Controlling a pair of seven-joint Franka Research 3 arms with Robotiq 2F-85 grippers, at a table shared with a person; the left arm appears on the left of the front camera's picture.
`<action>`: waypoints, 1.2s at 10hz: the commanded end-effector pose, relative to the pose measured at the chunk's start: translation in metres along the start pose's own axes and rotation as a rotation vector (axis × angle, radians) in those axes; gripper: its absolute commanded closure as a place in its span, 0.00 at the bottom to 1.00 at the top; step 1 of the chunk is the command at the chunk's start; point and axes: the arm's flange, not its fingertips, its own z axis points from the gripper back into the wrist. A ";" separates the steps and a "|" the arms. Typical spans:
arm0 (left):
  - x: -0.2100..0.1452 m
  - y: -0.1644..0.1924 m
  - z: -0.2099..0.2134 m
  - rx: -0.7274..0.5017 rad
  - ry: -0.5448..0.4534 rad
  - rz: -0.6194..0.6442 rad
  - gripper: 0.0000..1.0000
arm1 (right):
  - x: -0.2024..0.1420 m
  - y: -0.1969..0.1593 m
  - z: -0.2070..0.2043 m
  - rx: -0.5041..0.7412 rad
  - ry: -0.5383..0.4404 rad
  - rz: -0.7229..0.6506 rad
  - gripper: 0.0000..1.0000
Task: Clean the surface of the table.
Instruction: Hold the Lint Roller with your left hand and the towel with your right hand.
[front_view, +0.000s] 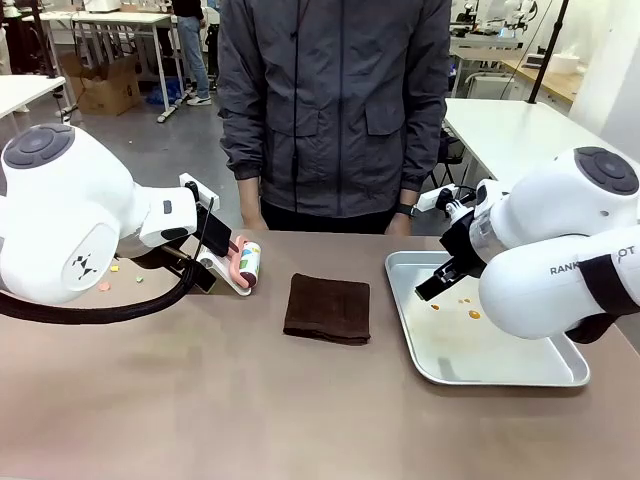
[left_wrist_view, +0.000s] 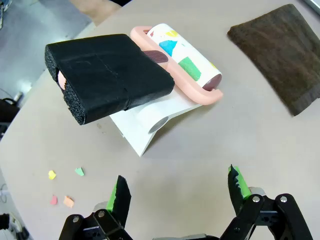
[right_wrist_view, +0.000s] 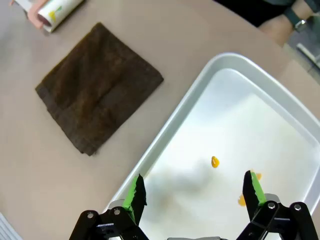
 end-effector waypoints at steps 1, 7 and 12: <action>0.000 0.000 0.000 0.000 0.000 -0.001 0.00 | 0.000 0.000 0.000 0.000 0.000 -0.001 0.00; 0.000 0.000 0.000 0.000 0.000 -0.001 0.00 | 0.000 0.000 0.000 0.000 0.000 -0.001 0.00; 0.000 0.000 0.000 0.000 0.000 0.000 0.00 | 0.000 0.000 0.000 0.000 0.000 0.000 0.00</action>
